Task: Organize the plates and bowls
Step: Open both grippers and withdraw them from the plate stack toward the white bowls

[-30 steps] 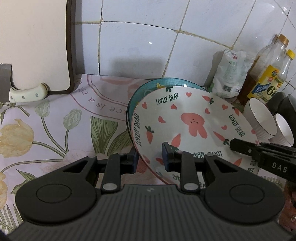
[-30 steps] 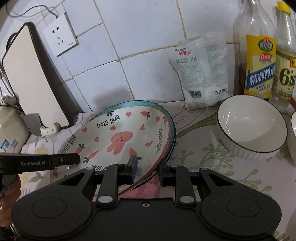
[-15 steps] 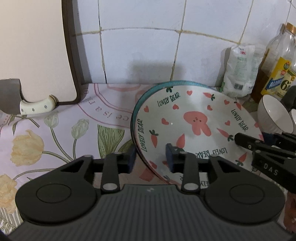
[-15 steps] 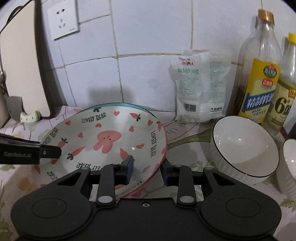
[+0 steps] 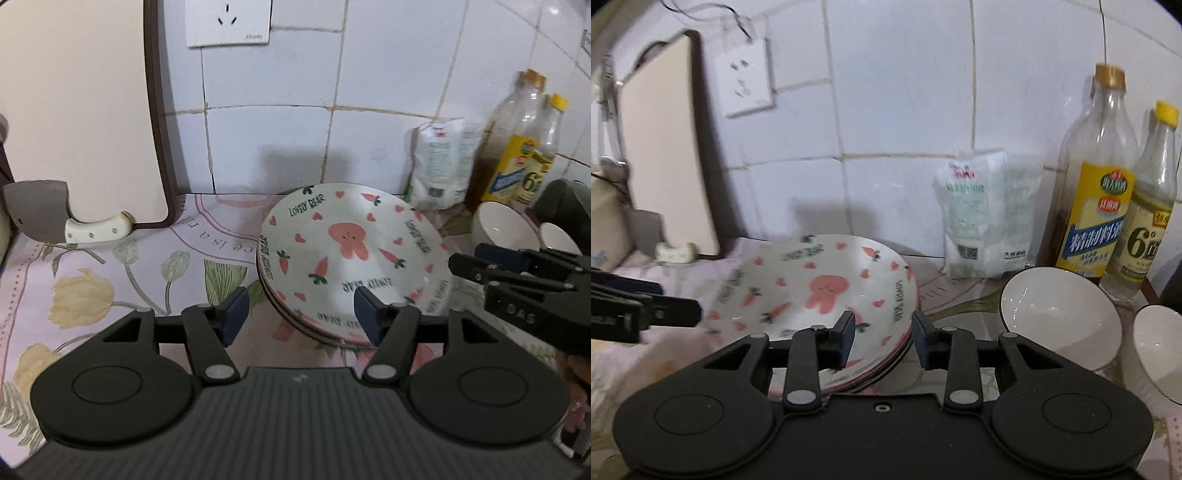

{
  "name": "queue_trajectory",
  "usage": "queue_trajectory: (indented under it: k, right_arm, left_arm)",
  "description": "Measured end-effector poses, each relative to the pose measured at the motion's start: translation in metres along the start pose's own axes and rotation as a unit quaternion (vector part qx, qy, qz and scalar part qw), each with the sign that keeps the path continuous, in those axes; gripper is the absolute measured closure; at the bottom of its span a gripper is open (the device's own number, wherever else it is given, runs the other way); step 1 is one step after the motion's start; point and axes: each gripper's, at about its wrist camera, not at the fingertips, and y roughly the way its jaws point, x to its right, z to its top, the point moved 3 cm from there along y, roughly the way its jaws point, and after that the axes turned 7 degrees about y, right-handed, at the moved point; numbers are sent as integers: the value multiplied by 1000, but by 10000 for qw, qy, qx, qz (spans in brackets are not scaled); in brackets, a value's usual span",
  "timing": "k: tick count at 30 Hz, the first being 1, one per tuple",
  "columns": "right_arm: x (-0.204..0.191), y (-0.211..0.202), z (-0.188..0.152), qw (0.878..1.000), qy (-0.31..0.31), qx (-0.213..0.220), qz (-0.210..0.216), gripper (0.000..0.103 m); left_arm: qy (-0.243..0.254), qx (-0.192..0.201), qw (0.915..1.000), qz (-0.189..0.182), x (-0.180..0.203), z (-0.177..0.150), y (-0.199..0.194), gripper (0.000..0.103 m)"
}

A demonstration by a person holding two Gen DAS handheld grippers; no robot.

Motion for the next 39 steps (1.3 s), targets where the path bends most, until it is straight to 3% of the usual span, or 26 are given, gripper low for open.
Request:
queue_trajectory:
  k: [5,7,17,19,21,31,39]
  right_arm:
    - [-6,-53,-2,9990,-32,-68,451,59]
    - [-10,-73,-4,9988,-180,-18,444,59]
    - [-16,-161,-12,9943,-830,293,598,34]
    - [-16,-173,-15,9933,-907,311,650,29]
    - [-17,-185,-19,9917,-1012,334,726,18]
    - [8,-236,-47,9872,-1225,319,970,10]
    - [55,-256,-76,9909,-1192,300,553,9]
  left_arm:
    - [133,73,9998,-117,11,-9,-40,39]
    - [219,159,9996,-53,16,-10,-59,38]
    - [511,418,9973,-322,45,-21,-137,32]
    - [570,408,9968,-393,52,-26,-146,26]
    - [633,405,9962,-443,60,-31,-153,26]
    - [965,441,9923,-645,99,-53,-176,10]
    - [1079,407,9886,-969,141,-63,-160,8]
